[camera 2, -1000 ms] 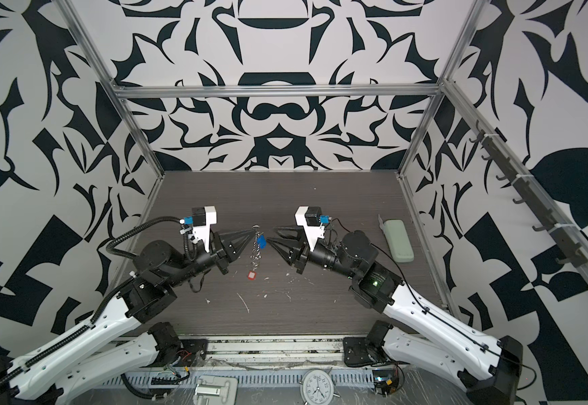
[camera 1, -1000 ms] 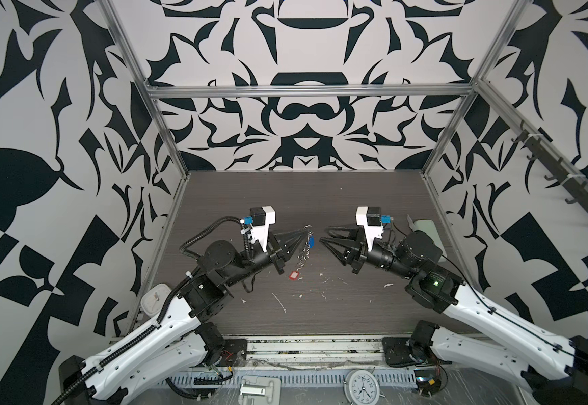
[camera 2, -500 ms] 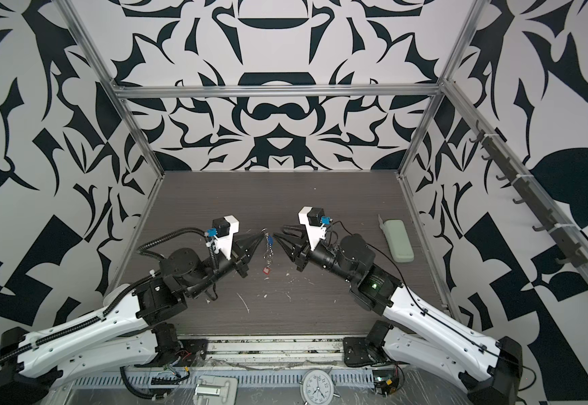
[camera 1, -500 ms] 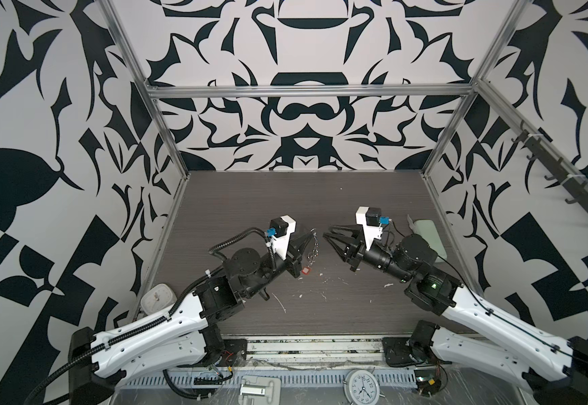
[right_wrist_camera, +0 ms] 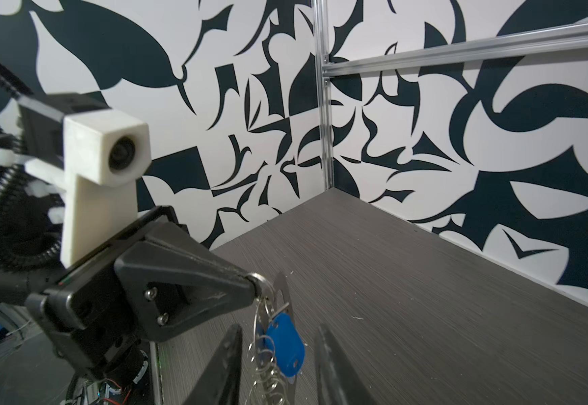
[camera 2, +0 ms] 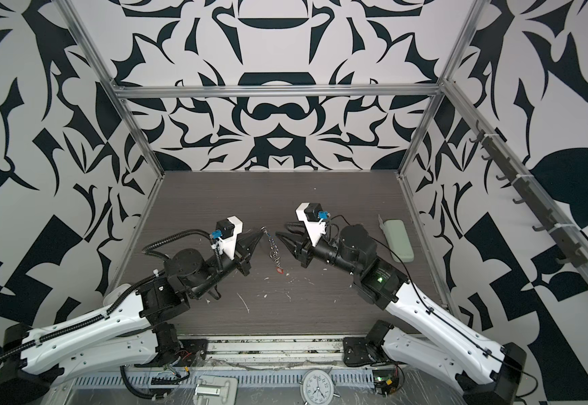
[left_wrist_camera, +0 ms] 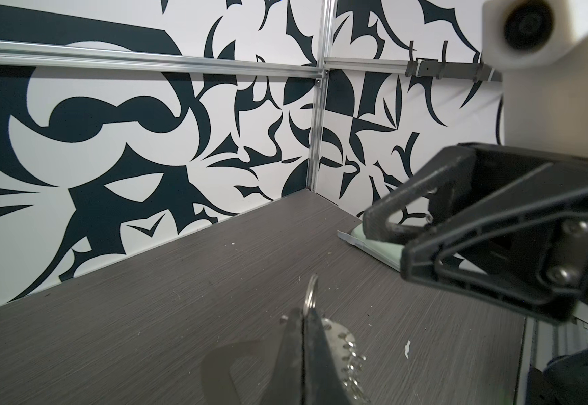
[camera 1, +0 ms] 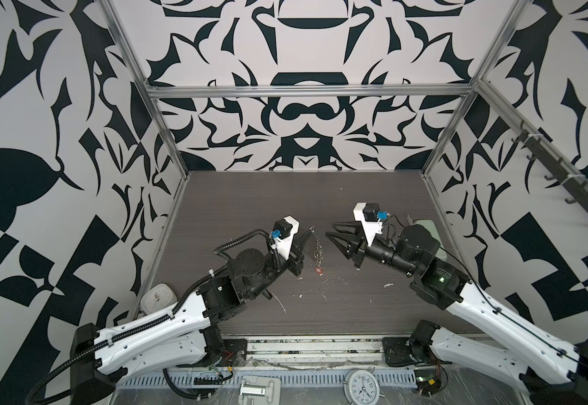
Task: Remove the keys from the keyring
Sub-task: 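Bring the right gripper back toward the left gripper's plate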
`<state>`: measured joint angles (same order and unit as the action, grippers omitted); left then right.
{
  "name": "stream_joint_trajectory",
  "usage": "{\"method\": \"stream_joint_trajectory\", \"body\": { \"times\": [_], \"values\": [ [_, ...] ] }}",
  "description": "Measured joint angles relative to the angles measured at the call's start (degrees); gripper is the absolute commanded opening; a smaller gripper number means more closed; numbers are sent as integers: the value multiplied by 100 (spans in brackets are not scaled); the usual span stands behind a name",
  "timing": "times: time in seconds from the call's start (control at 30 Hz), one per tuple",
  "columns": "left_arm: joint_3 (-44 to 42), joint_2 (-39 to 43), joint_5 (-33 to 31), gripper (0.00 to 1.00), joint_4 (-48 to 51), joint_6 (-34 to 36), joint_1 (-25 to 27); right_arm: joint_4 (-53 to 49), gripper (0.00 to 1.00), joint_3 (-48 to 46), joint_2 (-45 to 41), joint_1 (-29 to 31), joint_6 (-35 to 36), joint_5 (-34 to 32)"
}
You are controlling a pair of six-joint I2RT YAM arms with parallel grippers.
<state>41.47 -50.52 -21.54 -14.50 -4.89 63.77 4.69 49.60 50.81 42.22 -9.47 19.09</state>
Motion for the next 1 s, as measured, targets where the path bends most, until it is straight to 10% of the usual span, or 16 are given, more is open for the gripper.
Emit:
{"method": "stream_joint_trajectory", "body": {
  "times": [0.5, 1.0],
  "values": [
    [-87, 822, 1926, 0, 236, -216, -190, 1099, 35, 4, 647, -1003, -1095, 3314],
    [-96, 800, 2328, 0, 236, -387, -195, 658, 29, 326, 728, -133, -682, 3346]
  ]
}}
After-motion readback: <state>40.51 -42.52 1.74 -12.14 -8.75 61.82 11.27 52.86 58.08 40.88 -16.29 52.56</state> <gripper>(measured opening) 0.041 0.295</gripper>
